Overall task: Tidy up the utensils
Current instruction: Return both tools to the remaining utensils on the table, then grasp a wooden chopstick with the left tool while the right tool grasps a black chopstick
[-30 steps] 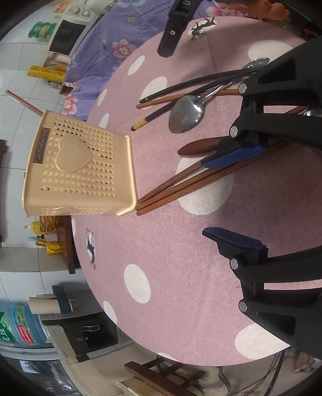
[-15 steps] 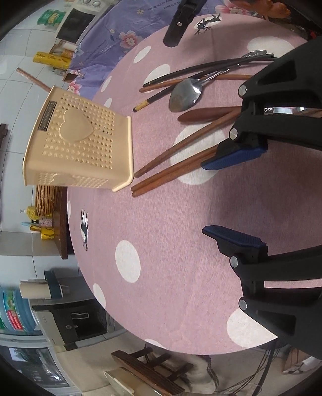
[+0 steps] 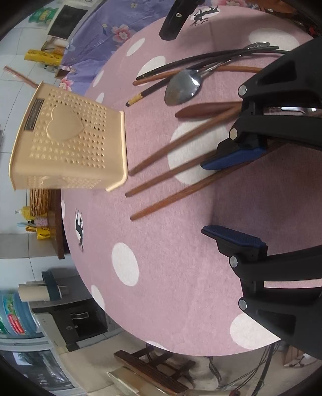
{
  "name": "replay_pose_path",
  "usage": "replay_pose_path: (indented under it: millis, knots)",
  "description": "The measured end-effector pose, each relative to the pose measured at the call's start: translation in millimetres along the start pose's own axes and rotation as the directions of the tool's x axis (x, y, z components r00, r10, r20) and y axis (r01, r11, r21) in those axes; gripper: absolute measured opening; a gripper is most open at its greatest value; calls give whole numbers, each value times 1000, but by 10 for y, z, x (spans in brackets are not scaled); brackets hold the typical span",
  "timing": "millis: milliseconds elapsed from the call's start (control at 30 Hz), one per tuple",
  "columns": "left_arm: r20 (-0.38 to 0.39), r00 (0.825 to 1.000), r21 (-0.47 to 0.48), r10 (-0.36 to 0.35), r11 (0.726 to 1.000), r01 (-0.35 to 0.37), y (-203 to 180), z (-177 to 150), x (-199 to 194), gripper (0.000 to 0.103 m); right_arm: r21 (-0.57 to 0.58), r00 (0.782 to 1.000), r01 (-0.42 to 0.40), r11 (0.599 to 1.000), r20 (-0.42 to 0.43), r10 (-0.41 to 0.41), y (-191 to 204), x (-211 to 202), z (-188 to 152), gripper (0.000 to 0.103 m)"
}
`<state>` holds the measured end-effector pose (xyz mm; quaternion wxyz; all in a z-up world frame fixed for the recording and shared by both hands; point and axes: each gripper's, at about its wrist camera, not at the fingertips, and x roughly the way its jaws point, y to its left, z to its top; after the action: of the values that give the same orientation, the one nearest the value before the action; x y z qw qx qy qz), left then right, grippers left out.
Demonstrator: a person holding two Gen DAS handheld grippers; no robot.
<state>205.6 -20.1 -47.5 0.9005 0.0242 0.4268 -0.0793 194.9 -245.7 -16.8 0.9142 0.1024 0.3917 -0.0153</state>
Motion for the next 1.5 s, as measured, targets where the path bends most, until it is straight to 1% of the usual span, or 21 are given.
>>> replay_pose_path:
  millis: [100,233,300,400,467,500,567,600,633,667,767,800,867,900,933,1033,1100,1167,1300,1400,1500]
  knots:
    - [-10,1000,-46,-26,999,25,124,11,-20,47,-8,1000,-2,1000,1,2,20,17,19,71]
    - [-12,1000,-64,-28,998,27,148,51,4,47,-54,1000,-12,998,2,12,135,59,59,71]
    - [-15,999,-84,-44,996,42,174,93,28,47,-81,1000,-20,996,5,20,188,83,92,71]
    - [-14,999,-115,-52,992,50,225,169,44,47,-86,1000,-21,996,-9,21,224,165,184,68]
    - [3,999,-121,-45,992,46,247,230,23,47,-107,1000,-27,994,-15,26,277,236,262,61]
    - [12,999,-124,-36,992,37,254,265,12,47,-116,999,-30,993,-21,28,304,281,291,59]
    - [30,999,-123,-15,992,18,250,323,-5,47,-134,999,-30,990,-33,25,380,401,350,49]
    - [35,999,-119,-1,993,5,244,352,-3,47,-145,999,-34,989,-45,28,415,468,370,47]
    - [36,999,-114,7,993,-3,233,372,8,47,-149,998,-35,988,-62,26,444,555,393,41]
    - [34,999,-109,8,994,-5,223,390,20,47,-147,997,-30,989,-75,19,459,622,407,36]
    - [27,1000,-109,9,994,-7,220,415,65,47,-136,993,7,991,-120,-23,475,851,459,28]
    - [25,1000,-114,12,993,-9,232,409,76,47,-131,991,22,991,-129,-39,469,905,468,27]
    - [23,1000,-130,15,991,-11,259,391,96,47,-119,987,17,993,-155,-36,454,1001,480,24]
    - [21,1000,-135,18,991,-15,271,381,107,47,-122,984,32,992,-171,-53,455,1054,482,23]
    - [17,1000,-140,20,990,-17,277,374,121,46,-121,986,48,991,-156,-67,457,1050,486,21]
    - [11,1000,-151,16,988,-15,287,343,128,45,-125,985,34,992,-165,-55,485,1060,470,19]
    - [6,1000,-157,15,987,-14,275,323,143,45,-158,984,60,986,-157,-85,535,1057,448,18]
    - [-1,1000,-159,10,987,-10,257,310,168,44,-157,983,73,985,-156,-98,539,1059,455,13]
    - [-18,1000,-159,2,987,-5,220,326,224,40,-145,982,81,986,-158,-103,529,1084,485,11]
    - [-27,1000,-157,7,988,-11,211,383,269,36,-146,982,84,986,-154,-106,535,1081,473,11]
    - [-44,998,-143,33,989,-39,191,469,343,27,-131,982,78,988,-161,-99,519,1090,485,10]
